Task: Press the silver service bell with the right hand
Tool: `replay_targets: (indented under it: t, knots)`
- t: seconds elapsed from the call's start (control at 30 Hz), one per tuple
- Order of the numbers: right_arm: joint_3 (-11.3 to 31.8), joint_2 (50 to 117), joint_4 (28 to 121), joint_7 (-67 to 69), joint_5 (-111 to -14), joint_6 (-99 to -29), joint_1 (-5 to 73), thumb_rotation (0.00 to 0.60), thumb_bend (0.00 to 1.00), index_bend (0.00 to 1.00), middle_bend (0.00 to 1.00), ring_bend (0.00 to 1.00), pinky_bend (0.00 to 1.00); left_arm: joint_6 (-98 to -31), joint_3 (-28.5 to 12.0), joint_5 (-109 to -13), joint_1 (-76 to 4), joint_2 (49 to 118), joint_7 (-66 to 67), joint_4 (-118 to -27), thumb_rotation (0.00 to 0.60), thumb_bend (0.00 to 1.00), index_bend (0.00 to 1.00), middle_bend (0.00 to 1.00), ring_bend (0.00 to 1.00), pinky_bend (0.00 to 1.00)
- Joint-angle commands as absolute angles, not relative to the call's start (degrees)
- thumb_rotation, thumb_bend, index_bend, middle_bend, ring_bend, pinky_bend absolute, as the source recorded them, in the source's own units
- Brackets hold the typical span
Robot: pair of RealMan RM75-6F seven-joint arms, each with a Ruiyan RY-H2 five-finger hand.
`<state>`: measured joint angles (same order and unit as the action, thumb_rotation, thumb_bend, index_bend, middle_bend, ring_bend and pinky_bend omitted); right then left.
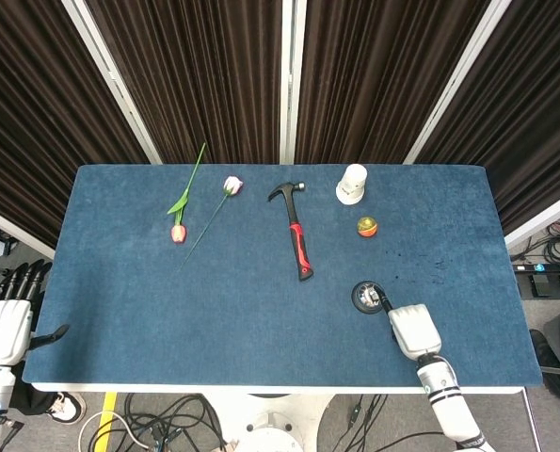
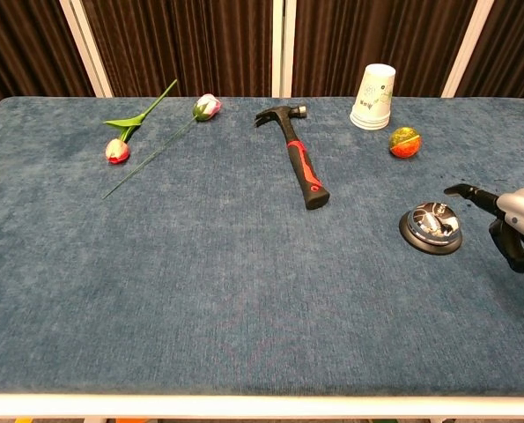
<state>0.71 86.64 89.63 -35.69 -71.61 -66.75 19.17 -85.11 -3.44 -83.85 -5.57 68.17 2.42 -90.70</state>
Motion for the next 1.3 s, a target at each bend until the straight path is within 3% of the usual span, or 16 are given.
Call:
replay_targets:
  t: [0.03,0.7,1.07,1.1,1.17,1.23,1.3]
  knots:
    - [0.5,87.4,88.4,-36.4,-69.4,-64.7,19.6,0.600,1.00,0.00,0.86,0.76,0.67,-85.1,-3.4,-83.7,-5.5,68.2,2.5,-90.7,0.600,0.11,0.09,0.05,0.00,0.15]
    - [0.2,85.7,90.8,-33.4,-74.0,-69.1,18.8,0.600,1.00,0.00,0.86,0.76,0.67,-85.2,-3.4,-83.8,-5.4,68.1,2.4,-90.7,0.600,0.11,0.09,0.05,0.00,0.15]
    - [0.8,80.1,94.9,-26.2,-84.5,-82.2,14.6,0.600,1.00,0.00,0.83,0.74,0.67,-85.6,-3.5,-84.4,-5.5,67.8,3.7,-92.3,0.600,0.11,0.09,0.05,0.00,0.15]
    - [1.1,80.0,94.1,-25.0,-85.6,-84.0,14.0,0.600,1.00,0.00,0.80,0.71,0.66,-85.7,-3.5,-84.4,-5.6,67.7,3.9,-92.6,0.600,0.11,0.09,0.05,0.00,0.15]
    - [1.5,79.7,92.6,-23.1,-86.6,-85.6,13.4,0.600,0.85,0.00,0.61,0.48,0.53,-85.6,-3.5,-84.5,-5.6,67.5,4.2,-92.9,0.600,0.11,0.09,0.05,0.00,0.15]
    - [1.6,78.4,92.4,-22.4,-85.3,-85.2,12.8,0.600,0.54,0.00,0.33,0.17,0.26,-85.6,-3.5,-84.5,-5.7,67.3,4.5,-93.2,0.600,0.11,0.09,0.05,0.00,0.15]
    - [2.2,76.9,93.8,-22.2,-83.2,-84.1,12.6,0.600,0.30,0.00,0.10,0.01,0.03,-85.7,-3.5,-84.6,-5.7,67.3,4.8,-93.5,0.600,0.11,0.09,0.05,0.00,0.15]
